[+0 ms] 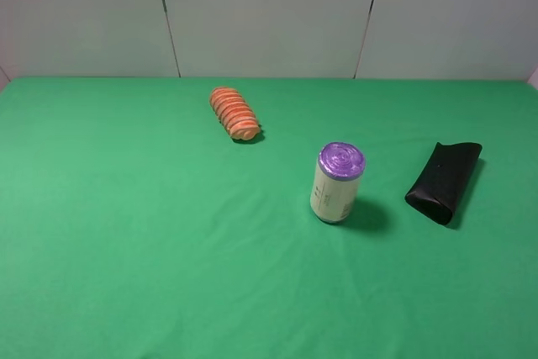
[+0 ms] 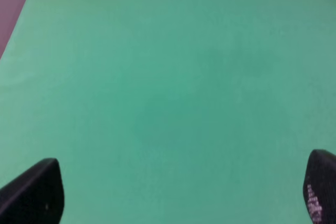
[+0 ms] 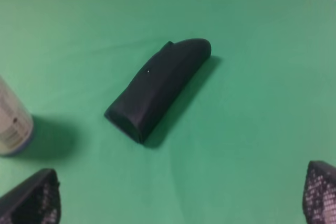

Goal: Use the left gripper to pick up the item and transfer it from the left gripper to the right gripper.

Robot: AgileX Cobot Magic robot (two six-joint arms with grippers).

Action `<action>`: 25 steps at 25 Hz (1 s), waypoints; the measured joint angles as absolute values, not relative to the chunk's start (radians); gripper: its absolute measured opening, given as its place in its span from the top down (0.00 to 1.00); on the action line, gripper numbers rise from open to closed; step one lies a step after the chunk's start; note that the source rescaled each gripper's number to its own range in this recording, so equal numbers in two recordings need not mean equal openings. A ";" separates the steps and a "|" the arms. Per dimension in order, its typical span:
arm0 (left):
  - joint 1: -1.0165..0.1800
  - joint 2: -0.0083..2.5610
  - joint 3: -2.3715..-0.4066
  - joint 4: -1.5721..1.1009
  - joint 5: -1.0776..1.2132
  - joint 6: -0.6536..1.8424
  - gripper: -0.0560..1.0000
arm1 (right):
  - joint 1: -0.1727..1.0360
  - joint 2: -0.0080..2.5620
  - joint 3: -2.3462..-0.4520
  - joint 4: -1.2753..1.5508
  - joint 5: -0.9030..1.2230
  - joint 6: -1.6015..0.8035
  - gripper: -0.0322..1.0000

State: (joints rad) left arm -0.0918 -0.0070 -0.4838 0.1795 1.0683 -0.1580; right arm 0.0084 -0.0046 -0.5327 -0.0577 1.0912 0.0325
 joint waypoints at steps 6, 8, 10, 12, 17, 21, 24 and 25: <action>-0.092 -0.007 -0.484 0.180 1.068 -0.158 0.24 | 0.001 -0.006 -0.499 -0.057 1.015 0.008 0.00; -0.092 -0.007 -0.484 0.180 1.068 -0.158 0.24 | -0.003 -0.006 -0.498 -0.054 1.014 -0.009 0.00; -0.092 -0.007 -0.484 0.180 1.068 -0.158 0.24 | -0.005 -0.006 -0.498 -0.053 1.014 -0.012 0.00; -0.092 -0.007 -0.484 0.180 1.068 -0.158 0.24 | -0.005 -0.006 -0.498 -0.052 1.014 -0.013 0.00; -0.092 -0.007 -0.484 0.180 1.068 -0.158 0.24 | -0.005 -0.006 -0.498 -0.051 1.014 -0.016 0.00; -0.092 -0.007 -0.484 0.180 1.068 -0.158 0.24 | -0.005 -0.006 -0.498 -0.051 1.014 -0.016 0.00; -0.092 -0.007 -0.484 0.180 1.068 -0.158 0.24 | -0.005 -0.006 -0.498 -0.050 1.014 -0.017 0.00; -0.092 -0.007 -0.484 0.180 1.068 -0.158 0.24 | -0.005 -0.006 -0.498 -0.050 1.014 -0.017 0.00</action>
